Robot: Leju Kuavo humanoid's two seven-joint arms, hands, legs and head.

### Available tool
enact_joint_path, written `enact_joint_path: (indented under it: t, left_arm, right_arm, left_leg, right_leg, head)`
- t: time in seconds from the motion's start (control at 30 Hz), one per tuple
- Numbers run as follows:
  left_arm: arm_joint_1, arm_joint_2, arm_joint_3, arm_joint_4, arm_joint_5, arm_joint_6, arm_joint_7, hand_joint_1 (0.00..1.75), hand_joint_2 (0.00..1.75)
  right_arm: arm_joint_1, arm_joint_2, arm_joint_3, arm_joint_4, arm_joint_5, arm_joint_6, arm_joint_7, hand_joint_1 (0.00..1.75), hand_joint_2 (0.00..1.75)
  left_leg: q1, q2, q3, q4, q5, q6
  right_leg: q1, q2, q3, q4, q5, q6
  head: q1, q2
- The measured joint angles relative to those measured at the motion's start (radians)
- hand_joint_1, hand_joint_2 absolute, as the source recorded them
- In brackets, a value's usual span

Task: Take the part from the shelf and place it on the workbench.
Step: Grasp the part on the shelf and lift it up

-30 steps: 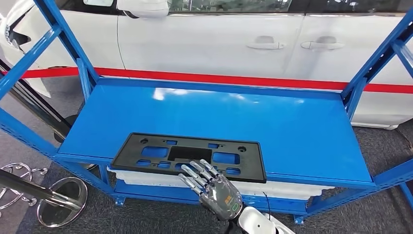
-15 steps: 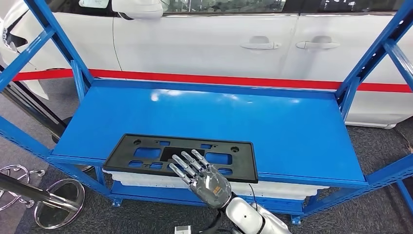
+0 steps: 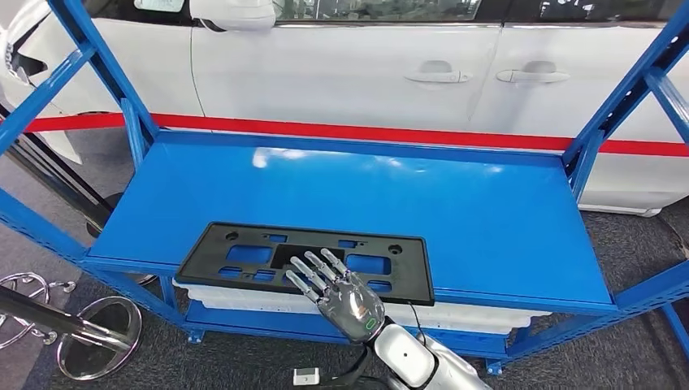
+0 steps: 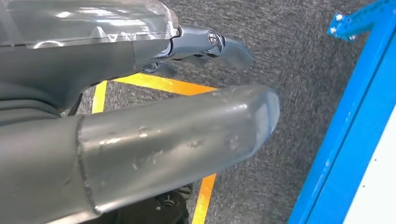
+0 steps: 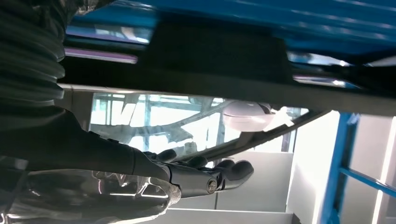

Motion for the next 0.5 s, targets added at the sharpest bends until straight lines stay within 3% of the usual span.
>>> enact_joint_path:
  t: [0.07,0.13,0.23,0.27,0.3,0.33,0.37,0.43,0.5]
  left_arm:
    - [-0.001,0.000,-0.003,0.000,0.000,0.000,0.000,0.00,0.00]
    - [-0.003,-0.001,-0.004,0.000,-0.003,-0.001,0.000,0.00,0.00]
    - [-0.006,-0.003,-0.006,0.000,-0.007,-0.002,0.000,0.00,0.00]
    - [-0.006,-0.003,-0.007,0.000,-0.008,-0.002,0.001,0.00,0.00]
    - [-0.006,-0.003,-0.008,0.000,-0.009,-0.002,0.001,0.00,0.00]
    - [-0.006,-0.003,-0.009,0.000,-0.009,-0.002,0.001,0.00,0.00]
    - [-0.007,-0.003,-0.011,0.000,-0.010,-0.002,0.001,0.00,0.00]
    - [-0.010,-0.003,-0.012,0.000,-0.011,-0.002,0.001,0.00,0.00]
    - [-0.014,-0.003,-0.013,0.000,-0.012,-0.002,0.001,0.00,0.00]
  right_arm:
    - [-0.008,0.002,0.000,0.023,0.010,0.001,0.008,0.00,1.75]
    - [-0.019,0.007,0.001,0.047,0.020,0.003,0.017,0.00,1.75]
    - [-0.036,0.015,0.002,0.086,0.029,0.016,0.029,0.00,1.75]
    - [-0.042,0.017,0.002,0.101,0.029,0.020,0.034,0.00,1.75]
    - [-0.047,0.018,0.004,0.116,0.029,0.023,0.040,0.00,1.75]
    - [-0.053,0.019,0.007,0.131,0.030,0.025,0.046,0.00,1.75]
    - [-0.060,0.021,0.009,0.145,0.030,0.028,0.052,0.00,1.75]
    - [-0.074,0.025,0.014,0.169,0.030,0.032,0.062,0.00,1.75]
    - [-0.088,0.030,0.018,0.190,0.030,0.035,0.068,0.00,1.75]
  left_leg:
    - [0.001,0.000,-0.001,-0.001,-0.001,-0.011]
    - [0.005,0.000,-0.011,0.026,-0.023,-0.022]
    - [0.007,0.001,-0.086,0.194,-0.110,-0.032]
    - [0.007,0.001,-0.113,0.249,-0.129,-0.034]
    - [0.007,0.001,-0.127,0.275,-0.130,-0.034]
    - [0.007,0.001,-0.123,0.263,-0.111,-0.032]
    - [0.007,0.001,-0.100,0.214,-0.077,-0.028]
    - [0.004,0.000,-0.037,0.077,-0.016,-0.016]
    - [-0.002,0.000,-0.004,0.007,0.001,-0.007]
  right_leg:
    - [0.002,0.002,-0.002,-0.003,0.003,-0.013]
    - [-0.001,0.001,0.002,-0.011,0.007,-0.026]
    - [0.001,-0.001,0.004,-0.014,0.009,-0.037]
    - [0.003,-0.001,0.004,-0.014,0.009,-0.038]
    - [0.004,-0.001,0.004,-0.013,0.008,-0.039]
    - [0.005,0.000,0.005,-0.012,0.008,-0.039]
    - [0.006,0.001,0.006,-0.011,0.007,-0.039]
    - [0.009,0.003,0.008,-0.009,0.005,-0.037]
    - [0.012,0.004,0.006,-0.009,0.005,-0.029]
  head:
    - [0.000,0.000]
    - [0.000,0.000]
    - [0.000,0.000]
    - [0.000,0.000]
    - [0.000,0.000]
    - [0.000,0.000]
    - [0.000,0.000]
    - [0.000,0.000]
    - [0.000,0.000]
